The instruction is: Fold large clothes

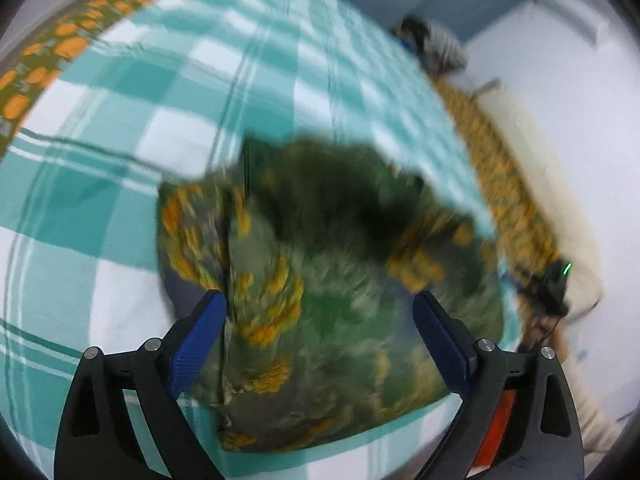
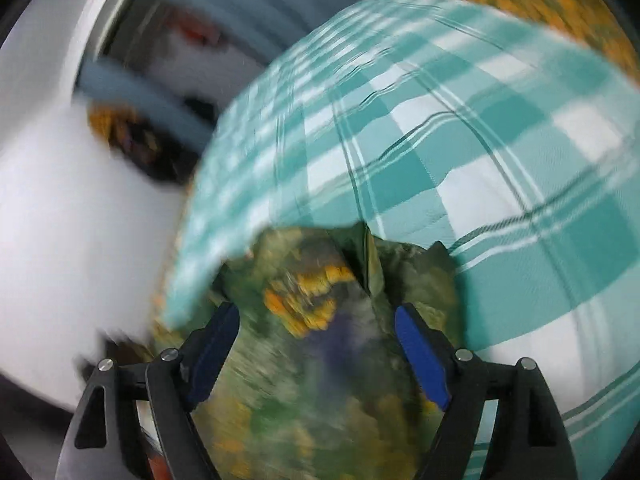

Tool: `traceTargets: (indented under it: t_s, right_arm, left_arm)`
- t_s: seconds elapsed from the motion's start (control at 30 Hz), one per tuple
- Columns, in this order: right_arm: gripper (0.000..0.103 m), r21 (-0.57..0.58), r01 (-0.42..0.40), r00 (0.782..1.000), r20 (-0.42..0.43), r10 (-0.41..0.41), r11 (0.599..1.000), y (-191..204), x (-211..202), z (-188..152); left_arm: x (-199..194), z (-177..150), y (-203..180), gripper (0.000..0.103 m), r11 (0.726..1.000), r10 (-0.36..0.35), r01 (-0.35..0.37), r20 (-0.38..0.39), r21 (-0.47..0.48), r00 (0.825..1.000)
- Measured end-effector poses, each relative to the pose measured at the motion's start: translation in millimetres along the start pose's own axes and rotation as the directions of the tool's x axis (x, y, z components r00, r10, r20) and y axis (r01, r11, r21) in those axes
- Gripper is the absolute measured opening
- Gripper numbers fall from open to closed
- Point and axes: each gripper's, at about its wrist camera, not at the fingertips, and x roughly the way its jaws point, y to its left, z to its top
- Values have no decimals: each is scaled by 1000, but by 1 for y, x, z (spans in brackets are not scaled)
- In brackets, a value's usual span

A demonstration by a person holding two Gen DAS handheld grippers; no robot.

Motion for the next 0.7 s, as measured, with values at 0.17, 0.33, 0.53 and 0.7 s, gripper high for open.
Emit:
traceTargets:
  t_s: [0.17, 0.33, 0.53, 0.7]
  right_arm:
    - [82, -175, 177, 981, -53, -189, 969, 20, 37, -6]
    - [15, -261, 301, 946, -38, -322, 917, 43, 55, -10]
    - [12, -351, 396, 918, 176, -356, 848, 89, 10, 10]
    - [12, -319, 430, 880, 356, -313, 845, 113, -11, 47]
  left_arm:
    - [54, 20, -14, 79, 988, 154, -154, 4, 1, 988]
    - [67, 30, -17, 13, 966, 251, -250, 8, -59, 968]
    - [1, 55, -49, 9, 973, 229, -230, 232, -21, 946]
    - [-10, 81, -75, 9, 947, 281, -321, 427, 23, 859]
